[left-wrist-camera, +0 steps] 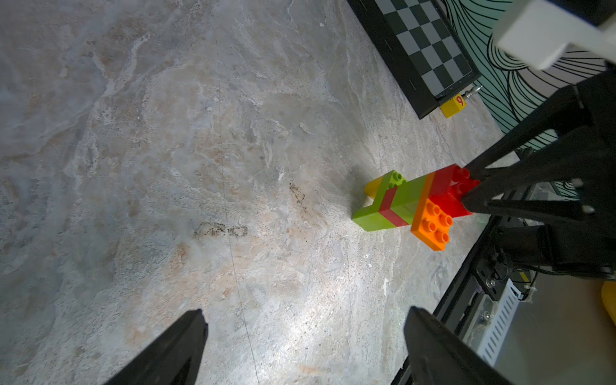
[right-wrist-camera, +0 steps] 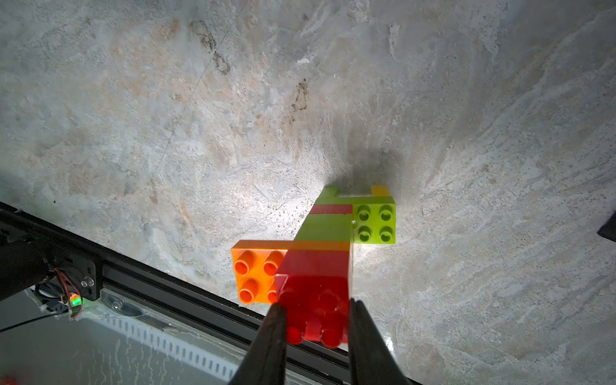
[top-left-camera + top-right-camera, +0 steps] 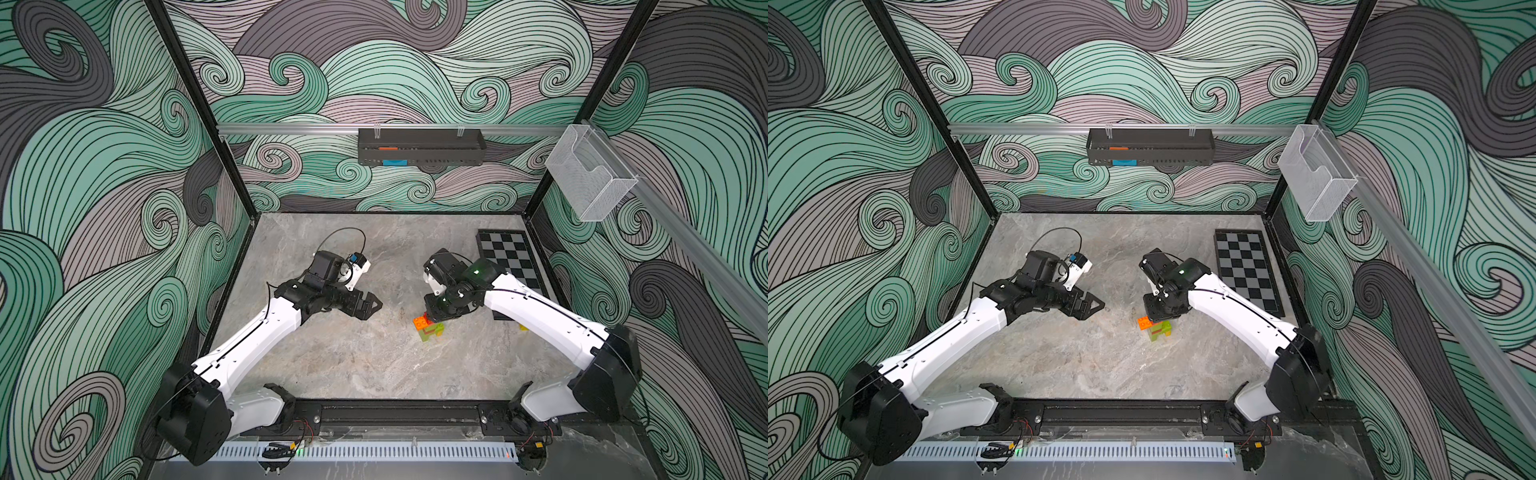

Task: Assemble a giraffe with lego
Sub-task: Adjust the lego brick at the center of the board, then reset both arms

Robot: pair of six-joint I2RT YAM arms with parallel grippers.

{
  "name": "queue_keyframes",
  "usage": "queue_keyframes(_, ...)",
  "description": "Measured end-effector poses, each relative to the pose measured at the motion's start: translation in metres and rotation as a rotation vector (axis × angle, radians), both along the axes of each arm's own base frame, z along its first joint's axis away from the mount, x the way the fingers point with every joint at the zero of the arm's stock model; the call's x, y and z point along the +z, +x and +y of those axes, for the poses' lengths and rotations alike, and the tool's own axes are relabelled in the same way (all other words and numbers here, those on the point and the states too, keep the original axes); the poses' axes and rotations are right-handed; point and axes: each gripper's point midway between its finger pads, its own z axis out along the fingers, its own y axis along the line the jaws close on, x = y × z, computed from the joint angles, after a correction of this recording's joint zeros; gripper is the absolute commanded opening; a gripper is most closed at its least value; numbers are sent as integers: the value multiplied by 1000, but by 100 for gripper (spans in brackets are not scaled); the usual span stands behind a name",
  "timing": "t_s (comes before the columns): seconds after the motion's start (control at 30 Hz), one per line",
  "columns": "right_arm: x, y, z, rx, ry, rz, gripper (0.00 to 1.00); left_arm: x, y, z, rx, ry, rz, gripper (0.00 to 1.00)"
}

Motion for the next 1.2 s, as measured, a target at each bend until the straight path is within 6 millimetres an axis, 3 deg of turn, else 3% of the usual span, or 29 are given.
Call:
queue_keyframes(0.23, 6, 18, 6, 5, -12, 17, 32, 5, 5, 9, 31, -9, -13, 96)
queue_keyframes(0.43, 6, 74, 18, -15, -30, -2, 35, 13, 13, 30, 99, -24, -44, 96)
queue_keyframes(0.6, -33, 119, 15, -46, -100, 58, 50, 18, 16, 43, 140, -33, -63, 96)
queue_keyframes(0.67, -39, 133, 15, -46, -114, 67, 52, 19, 17, 46, 149, -36, -67, 96)
queue_keyframes(0.73, -31, 148, 19, -42, -109, 42, 53, 20, 18, 48, 158, -37, -71, 96)
queue_keyframes(0.83, 8, 163, 25, -34, -67, -59, 56, 21, 20, 53, 171, -34, -80, 99)
queue_keyframes(0.97, 65, 155, 9, -35, -17, -205, 64, 16, 28, 68, 214, 25, -125, 99)
queue_keyframes(1.03, 77, 142, -9, -46, 3, -261, 71, 11, 37, 80, 259, 82, -162, 99)
queue_keyframes(1.1, 74, 129, -32, -66, 13, -304, 78, 1, 46, 97, 310, 150, -203, 99)
queue_keyframes(1.2, 50, 119, -68, -95, -12, -350, 91, -19, 56, 128, 388, 239, -236, 99)
